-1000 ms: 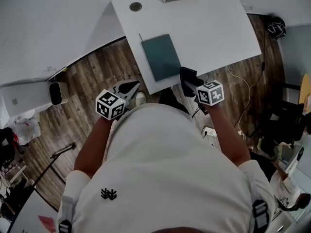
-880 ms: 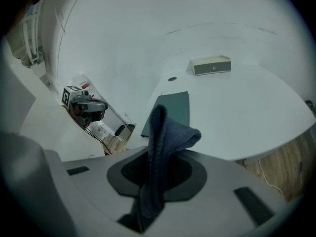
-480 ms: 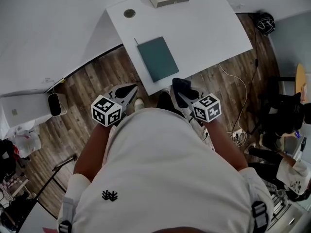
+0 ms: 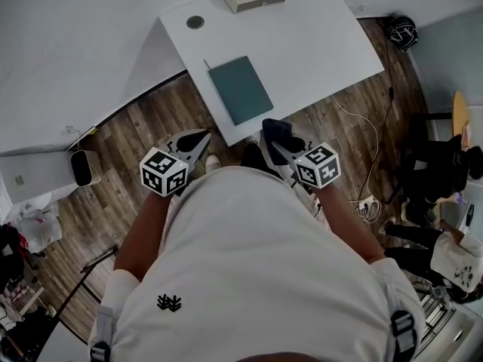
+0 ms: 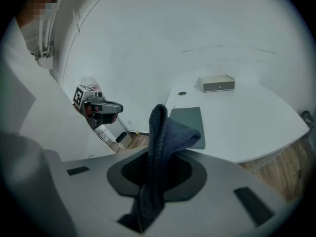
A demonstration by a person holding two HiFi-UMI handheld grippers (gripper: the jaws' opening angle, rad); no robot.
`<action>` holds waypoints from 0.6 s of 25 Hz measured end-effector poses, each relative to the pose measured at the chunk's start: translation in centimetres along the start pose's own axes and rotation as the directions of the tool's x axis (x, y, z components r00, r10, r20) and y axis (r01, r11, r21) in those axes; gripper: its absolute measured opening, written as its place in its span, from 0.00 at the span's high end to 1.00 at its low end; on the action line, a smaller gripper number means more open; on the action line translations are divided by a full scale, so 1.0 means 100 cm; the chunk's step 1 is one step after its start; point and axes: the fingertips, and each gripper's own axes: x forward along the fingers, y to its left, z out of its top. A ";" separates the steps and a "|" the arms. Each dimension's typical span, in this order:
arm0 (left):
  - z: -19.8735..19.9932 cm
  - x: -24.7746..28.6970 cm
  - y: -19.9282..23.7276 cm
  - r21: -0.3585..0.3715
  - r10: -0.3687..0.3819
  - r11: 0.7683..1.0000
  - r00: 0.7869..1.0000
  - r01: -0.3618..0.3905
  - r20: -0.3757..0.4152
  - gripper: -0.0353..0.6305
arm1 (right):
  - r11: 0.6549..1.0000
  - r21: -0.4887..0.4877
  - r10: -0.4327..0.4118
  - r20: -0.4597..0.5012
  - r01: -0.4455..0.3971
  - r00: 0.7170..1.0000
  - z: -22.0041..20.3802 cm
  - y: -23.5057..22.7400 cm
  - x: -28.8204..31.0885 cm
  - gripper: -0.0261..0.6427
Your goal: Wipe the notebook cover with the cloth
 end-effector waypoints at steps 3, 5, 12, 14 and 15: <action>-0.001 0.000 0.002 0.001 -0.007 1.000 1.000 0.007 0.000 0.94 | 1.000 -0.005 -0.007 0.005 0.007 1.000 0.003 0.001 0.000 0.87; -0.001 -0.001 0.004 0.005 -0.009 1.000 1.000 0.009 -0.001 0.94 | 1.000 -0.007 -0.010 0.010 0.010 1.000 0.006 0.001 0.000 0.87; -0.010 -0.011 0.010 -0.010 -0.005 1.000 1.000 0.005 -0.001 0.94 | 0.999 -0.053 -0.001 0.000 0.001 1.000 0.010 0.017 0.005 0.87; -0.014 -0.014 0.011 -0.016 -0.004 1.000 1.000 0.003 -0.003 0.94 | 0.996 -0.084 0.004 -0.010 -0.005 1.000 0.012 0.025 0.005 0.87; -0.015 -0.015 0.011 -0.019 -0.003 1.000 1.000 0.003 -0.002 0.94 | 0.995 -0.099 0.006 -0.016 -0.007 1.000 0.012 0.029 0.004 0.87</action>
